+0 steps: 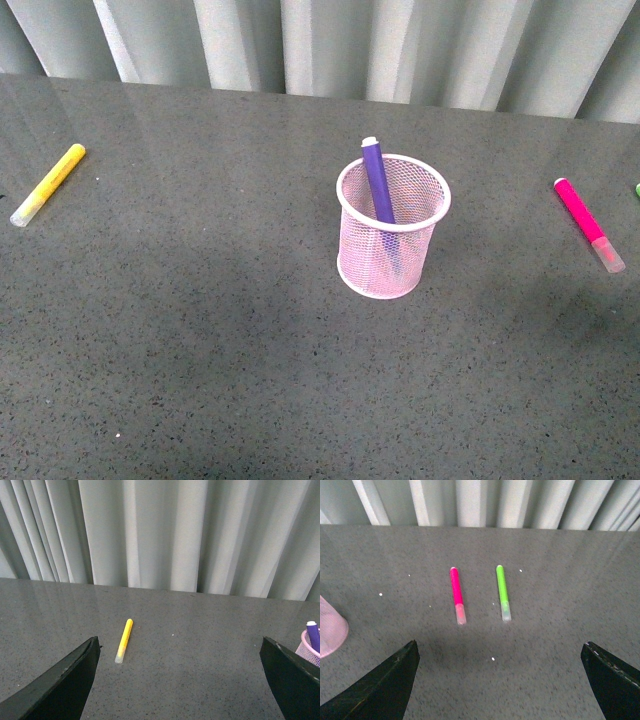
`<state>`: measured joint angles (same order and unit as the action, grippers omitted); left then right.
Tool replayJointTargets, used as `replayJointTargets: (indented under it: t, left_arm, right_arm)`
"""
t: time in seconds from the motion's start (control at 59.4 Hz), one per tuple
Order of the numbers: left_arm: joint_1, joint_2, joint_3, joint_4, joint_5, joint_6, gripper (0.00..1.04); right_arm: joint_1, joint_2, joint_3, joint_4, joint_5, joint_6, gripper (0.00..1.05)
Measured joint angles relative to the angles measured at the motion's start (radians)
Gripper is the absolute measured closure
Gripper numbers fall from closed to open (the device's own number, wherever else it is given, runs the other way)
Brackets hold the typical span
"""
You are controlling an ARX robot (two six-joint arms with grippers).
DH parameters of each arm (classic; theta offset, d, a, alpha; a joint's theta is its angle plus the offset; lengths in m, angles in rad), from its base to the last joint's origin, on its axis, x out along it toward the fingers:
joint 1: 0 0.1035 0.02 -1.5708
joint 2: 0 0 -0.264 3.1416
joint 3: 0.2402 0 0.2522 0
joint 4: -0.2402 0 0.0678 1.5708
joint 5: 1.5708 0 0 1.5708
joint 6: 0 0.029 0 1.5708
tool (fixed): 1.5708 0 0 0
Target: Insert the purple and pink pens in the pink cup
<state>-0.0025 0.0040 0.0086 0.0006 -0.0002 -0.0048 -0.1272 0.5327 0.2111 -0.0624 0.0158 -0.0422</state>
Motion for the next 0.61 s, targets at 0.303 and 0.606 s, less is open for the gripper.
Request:
replayJointTargets:
  t: [0.303, 0.606]
  left_arm:
    - [0.000, 0.000, 0.000, 0.000, 0.000, 0.000, 0.07]
    - [0.000, 0.000, 0.000, 0.000, 0.000, 0.000, 0.07]
  right_arm:
    - [-0.134, 0.723, 0.281, 0.224, -0.122, -0.023, 0.07]
    - [-0.106, 1.125, 0.480, 0.291, -0.071, -0.040, 0.07]
